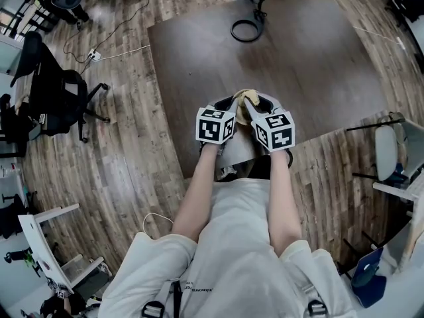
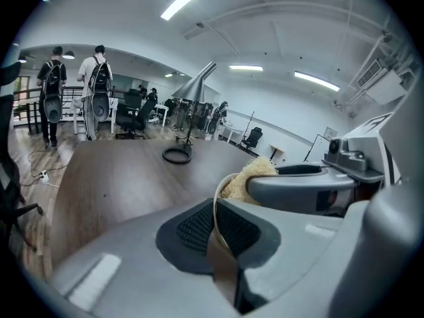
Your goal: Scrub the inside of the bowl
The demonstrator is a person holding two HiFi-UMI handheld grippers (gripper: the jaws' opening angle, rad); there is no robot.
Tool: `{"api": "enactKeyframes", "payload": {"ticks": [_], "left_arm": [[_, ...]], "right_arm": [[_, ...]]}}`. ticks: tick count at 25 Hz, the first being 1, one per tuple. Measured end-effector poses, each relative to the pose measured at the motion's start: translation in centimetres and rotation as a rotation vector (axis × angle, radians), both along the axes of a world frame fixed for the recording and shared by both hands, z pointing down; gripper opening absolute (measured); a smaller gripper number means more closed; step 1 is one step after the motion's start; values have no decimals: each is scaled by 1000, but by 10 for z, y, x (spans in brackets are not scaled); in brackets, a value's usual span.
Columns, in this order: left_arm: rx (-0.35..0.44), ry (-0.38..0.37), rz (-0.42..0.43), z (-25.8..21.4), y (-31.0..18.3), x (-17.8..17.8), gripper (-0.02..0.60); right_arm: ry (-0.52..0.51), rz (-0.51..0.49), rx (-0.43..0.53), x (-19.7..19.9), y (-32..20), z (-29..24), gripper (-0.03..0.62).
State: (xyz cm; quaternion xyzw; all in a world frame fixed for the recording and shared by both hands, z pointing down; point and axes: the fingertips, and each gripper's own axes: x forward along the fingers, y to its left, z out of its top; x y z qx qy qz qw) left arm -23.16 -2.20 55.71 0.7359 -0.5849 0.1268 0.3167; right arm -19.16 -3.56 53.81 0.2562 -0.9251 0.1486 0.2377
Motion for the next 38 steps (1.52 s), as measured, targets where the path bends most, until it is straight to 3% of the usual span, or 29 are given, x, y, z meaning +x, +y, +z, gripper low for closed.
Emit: {"api": "enactKeyframes", "payload": {"ticks": [10,25,33,38], "left_arm": [[-21,-12,2,7,2,-4,16],[-16,-22,-91,13,1,-18,18],[-11,8,-154,14,-22,-9,21],[-5,-20,-174,9,-44,16,21]], "right_arm": [[99,-1,75,6,-2,9,118],[184,-61,25,13,13,29,118],[135,-139,-72,17,0,34,118],[61,-204,-119,25,-24,28,117]]}}
